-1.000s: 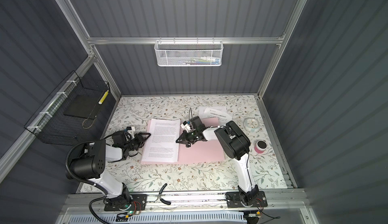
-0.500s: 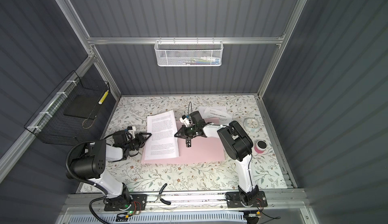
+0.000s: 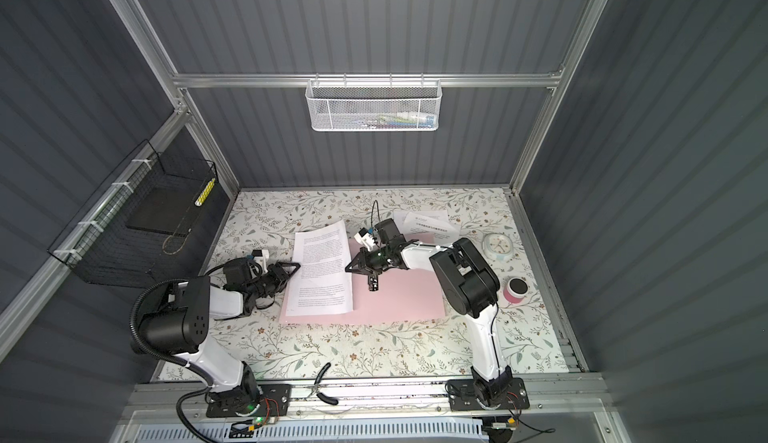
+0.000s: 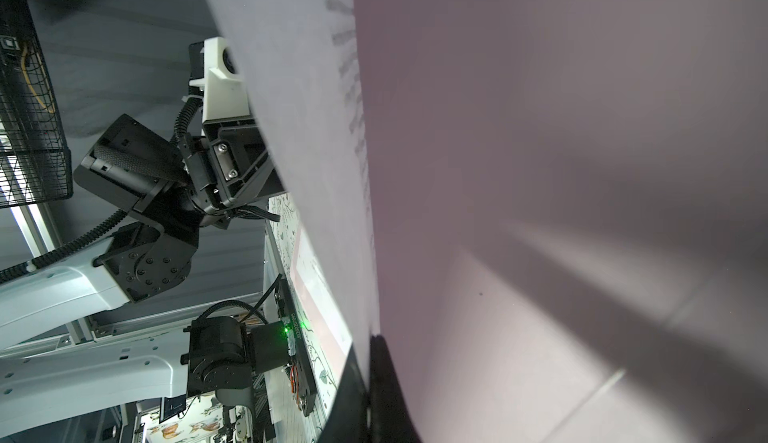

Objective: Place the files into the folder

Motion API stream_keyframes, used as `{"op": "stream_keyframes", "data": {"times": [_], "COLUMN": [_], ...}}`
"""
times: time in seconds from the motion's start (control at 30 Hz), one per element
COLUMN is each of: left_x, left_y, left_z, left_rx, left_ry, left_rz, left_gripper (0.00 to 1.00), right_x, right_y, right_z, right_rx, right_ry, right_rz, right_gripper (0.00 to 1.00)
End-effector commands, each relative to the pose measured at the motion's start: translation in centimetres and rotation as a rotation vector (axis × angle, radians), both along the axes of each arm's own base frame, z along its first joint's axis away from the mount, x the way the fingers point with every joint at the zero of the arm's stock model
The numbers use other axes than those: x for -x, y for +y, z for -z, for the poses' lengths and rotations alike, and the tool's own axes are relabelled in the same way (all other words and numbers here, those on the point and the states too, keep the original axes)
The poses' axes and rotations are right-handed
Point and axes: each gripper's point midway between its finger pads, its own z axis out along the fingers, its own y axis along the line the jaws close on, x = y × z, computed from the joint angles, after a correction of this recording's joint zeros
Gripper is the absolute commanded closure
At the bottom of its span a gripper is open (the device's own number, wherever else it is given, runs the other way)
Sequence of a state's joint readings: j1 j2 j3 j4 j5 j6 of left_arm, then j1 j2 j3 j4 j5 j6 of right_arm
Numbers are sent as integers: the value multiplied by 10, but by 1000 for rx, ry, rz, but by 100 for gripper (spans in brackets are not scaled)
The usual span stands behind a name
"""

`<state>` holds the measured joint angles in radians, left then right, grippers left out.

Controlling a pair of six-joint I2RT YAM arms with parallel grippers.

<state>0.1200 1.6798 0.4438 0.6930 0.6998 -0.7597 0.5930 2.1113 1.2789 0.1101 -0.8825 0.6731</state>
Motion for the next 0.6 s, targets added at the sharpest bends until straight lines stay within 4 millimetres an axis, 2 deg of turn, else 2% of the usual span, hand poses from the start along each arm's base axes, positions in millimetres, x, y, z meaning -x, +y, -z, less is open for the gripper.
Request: {"op": "stream_keyframes", "data": {"times": [0.0, 0.33, 0.57], "left_x": [-3, -3, -3], "left_y": [-4, -4, -3], "left_z": [-3, -4, -5], "left_rx": [-14, -18, -25], "left_ry": [-21, -22, -26], "left_rz": [27, 27, 25], "left_gripper": [52, 50, 45], "right_x": [3, 7, 2], "right_y": [7, 13, 4], "right_z": [3, 9, 8], "right_rx": [-20, -27, -3], "right_ry": [20, 37, 22], "right_rz": [-24, -36, -2], "right_gripper": [100, 100, 100]}}
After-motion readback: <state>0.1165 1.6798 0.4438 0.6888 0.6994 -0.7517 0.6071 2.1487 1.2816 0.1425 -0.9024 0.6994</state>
